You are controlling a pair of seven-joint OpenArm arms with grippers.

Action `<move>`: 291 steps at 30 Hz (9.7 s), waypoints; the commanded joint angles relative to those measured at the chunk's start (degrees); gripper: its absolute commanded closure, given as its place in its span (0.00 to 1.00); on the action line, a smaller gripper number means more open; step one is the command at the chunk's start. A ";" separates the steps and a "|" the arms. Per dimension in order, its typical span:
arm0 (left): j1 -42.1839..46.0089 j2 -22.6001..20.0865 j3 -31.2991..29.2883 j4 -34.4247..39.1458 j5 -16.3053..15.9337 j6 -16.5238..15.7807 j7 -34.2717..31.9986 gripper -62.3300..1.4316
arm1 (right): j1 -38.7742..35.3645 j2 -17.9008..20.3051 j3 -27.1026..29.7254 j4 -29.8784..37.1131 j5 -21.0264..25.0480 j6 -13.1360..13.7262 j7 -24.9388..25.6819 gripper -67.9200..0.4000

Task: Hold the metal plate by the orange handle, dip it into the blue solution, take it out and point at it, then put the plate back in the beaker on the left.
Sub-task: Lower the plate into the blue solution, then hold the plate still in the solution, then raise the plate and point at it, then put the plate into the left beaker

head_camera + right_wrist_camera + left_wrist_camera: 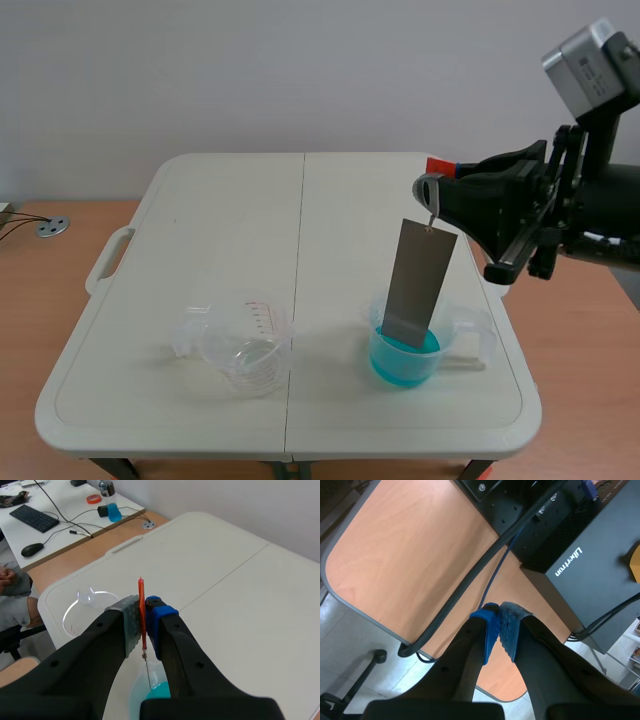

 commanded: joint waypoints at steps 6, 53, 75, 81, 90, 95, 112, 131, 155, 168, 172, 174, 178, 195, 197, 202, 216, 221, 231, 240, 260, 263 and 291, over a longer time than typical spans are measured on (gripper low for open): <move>0.63 0.46 0.13 0.85 -0.17 -0.13 -0.33 0.95 | 0.83 -0.87 -1.70 -2.60 0.44 0.68 1.20 0.98; 0.17 0.44 0.13 0.85 -0.20 -0.15 -0.15 0.95 | 2.05 -4.92 -1.75 -9.09 -6.86 0.68 1.22 0.98; 0.17 0.44 0.13 0.85 -0.22 -0.15 -0.17 0.95 | 2.25 -4.92 -1.75 -9.09 -6.69 0.68 1.22 0.98; 0.17 0.44 0.13 0.85 -0.22 -0.15 -0.15 0.95 | 2.23 -4.87 -1.75 -9.09 -6.69 0.68 1.20 0.98; 0.17 0.44 0.13 0.85 -0.44 -0.15 -0.15 0.95 | 2.23 -4.90 -1.75 -9.07 -6.69 0.68 1.20 0.98; 0.17 0.44 0.13 0.85 -0.44 -0.15 -0.17 0.95 | 2.14 -4.85 -1.62 -8.61 -6.69 0.68 1.11 0.98; 0.15 0.44 0.13 0.92 -0.39 -0.15 -0.15 0.95 | -3.76 -3.80 4.74 6.23 -6.27 0.68 -1.18 0.98; 0.17 0.42 -18.84 6.93 -2.38 -0.15 -0.35 0.95 | -3.93 -3.80 10.47 17.18 -0.79 0.68 -5.20 0.98; -27.02 0.28 -19.87 16.46 -7.04 -9.88 -0.15 0.95 | -3.63 -3.82 12.00 19.98 5.27 0.68 -8.24 0.98; -46.49 3.48 4.96 16.35 -6.60 -9.88 3.21 0.95 | -3.63 -3.82 11.98 19.98 5.84 0.68 -8.41 0.98; -50.60 6.34 10.03 16.28 -5.99 -9.88 5.53 0.95 | -3.63 -3.82 11.98 19.98 5.84 0.68 -8.41 0.98; -52.30 7.76 12.50 16.22 -4.70 -9.88 6.36 0.95 | -3.63 -3.82 11.98 19.98 5.84 0.68 -8.41 0.98; -55.21 11.06 16.81 14.49 -3.28 -9.88 7.69 0.95 | -3.63 -3.82 11.98 19.98 5.84 0.68 -8.41 0.98; -62.60 21.84 25.22 5.84 2.95 -6.64 7.41 0.95 | -3.63 -3.82 11.98 19.98 5.81 0.68 -8.44 0.98; -62.97 22.23 25.42 5.22 3.26 -6.40 7.32 0.95 | -3.63 -3.82 11.98 19.98 5.81 0.68 -8.44 0.98; -62.97 22.36 25.40 5.07 3.80 -3.78 5.86 0.95 | -3.63 -3.82 11.98 19.98 5.84 0.68 -8.44 0.98; -62.97 22.16 25.40 5.07 4.24 -2.47 5.90 0.95 | -3.63 -3.82 11.98 19.98 5.84 0.68 -8.41 0.98; -62.45 19.78 24.30 5.18 4.11 -2.47 6.08 0.95 | -3.63 -3.82 11.98 19.98 5.84 0.68 -8.41 0.98; -51.74 6.29 11.43 11.72 -4.33 -2.47 5.29 0.95 | -3.43 -3.82 11.89 19.98 5.84 0.68 -8.39 0.98; -33.75 -4.72 -1.81 13.94 -10.12 -2.47 -0.87 0.95 | -0.24 -3.80 11.15 19.98 6.67 0.68 -8.46 0.98; 3.54 -4.74 -15.02 10.64 -5.05 -2.25 -1.62 0.95 | 11.43 -6.25 -4.72 19.96 6.40 -3.85 -10.29 0.98; 4.02 -2.86 -13.92 8.24 -3.89 -2.23 -1.57 0.95 | 13.05 -8.02 -7.21 19.96 6.19 -4.83 -11.67 0.98; 3.82 8.59 -7.15 -3.23 1.20 -2.25 -1.68 0.95 | 17.68 -22.60 -21.35 12.57 -4.33 -6.71 -16.35 0.98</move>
